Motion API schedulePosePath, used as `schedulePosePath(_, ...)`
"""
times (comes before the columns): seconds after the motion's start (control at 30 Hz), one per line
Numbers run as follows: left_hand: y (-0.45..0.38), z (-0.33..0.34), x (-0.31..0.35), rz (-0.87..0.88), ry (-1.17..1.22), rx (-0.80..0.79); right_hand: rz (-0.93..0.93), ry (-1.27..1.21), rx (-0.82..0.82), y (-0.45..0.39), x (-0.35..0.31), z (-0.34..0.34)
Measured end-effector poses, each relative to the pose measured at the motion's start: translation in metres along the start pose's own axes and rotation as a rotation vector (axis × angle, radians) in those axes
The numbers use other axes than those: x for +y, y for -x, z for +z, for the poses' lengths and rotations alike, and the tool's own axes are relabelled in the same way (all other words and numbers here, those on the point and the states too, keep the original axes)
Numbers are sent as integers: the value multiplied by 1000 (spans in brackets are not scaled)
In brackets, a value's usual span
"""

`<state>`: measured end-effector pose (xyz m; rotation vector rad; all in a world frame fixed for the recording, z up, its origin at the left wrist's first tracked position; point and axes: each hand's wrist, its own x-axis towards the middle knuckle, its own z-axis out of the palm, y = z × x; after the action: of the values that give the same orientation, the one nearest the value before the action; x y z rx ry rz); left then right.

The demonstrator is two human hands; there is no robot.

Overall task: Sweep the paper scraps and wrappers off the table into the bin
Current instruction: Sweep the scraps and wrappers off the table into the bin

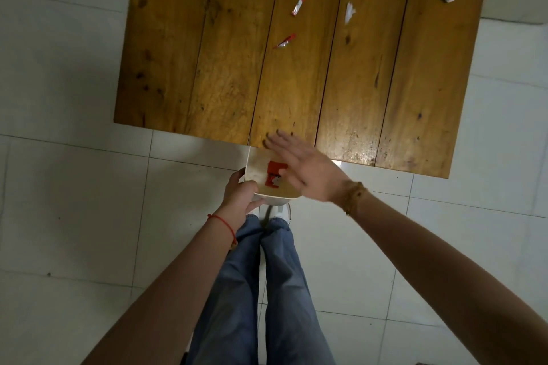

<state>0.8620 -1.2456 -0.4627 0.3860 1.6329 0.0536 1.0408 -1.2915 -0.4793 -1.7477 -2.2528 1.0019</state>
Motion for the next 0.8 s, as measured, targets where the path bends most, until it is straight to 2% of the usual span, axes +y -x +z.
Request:
schedulePosePath(0.2, 0, 2, 8, -34, 4, -22, -93, -20, 32, 11, -7, 10)
schedulePosePath(0.27, -1, 3, 12, -26, 8, -18, -24, -14, 93, 2, 3, -2)
schedulePosePath(0.4, 0, 4, 17, -11, -3, -2, 230, -40, 258, -33, 39, -47)
schedulePosePath(0.5, -6, 3, 15, -17, 3, -4, 397, -43, 313, -62, 76, -82)
schedulePosePath(0.67, -16, 1, 13, -27, -2, -6, 545, -26, 370, -103, 116, -123)
schedulePosePath(0.8, -19, 0, 12, -25, -50, -10, 587, -48, 353, -124, 127, -133)
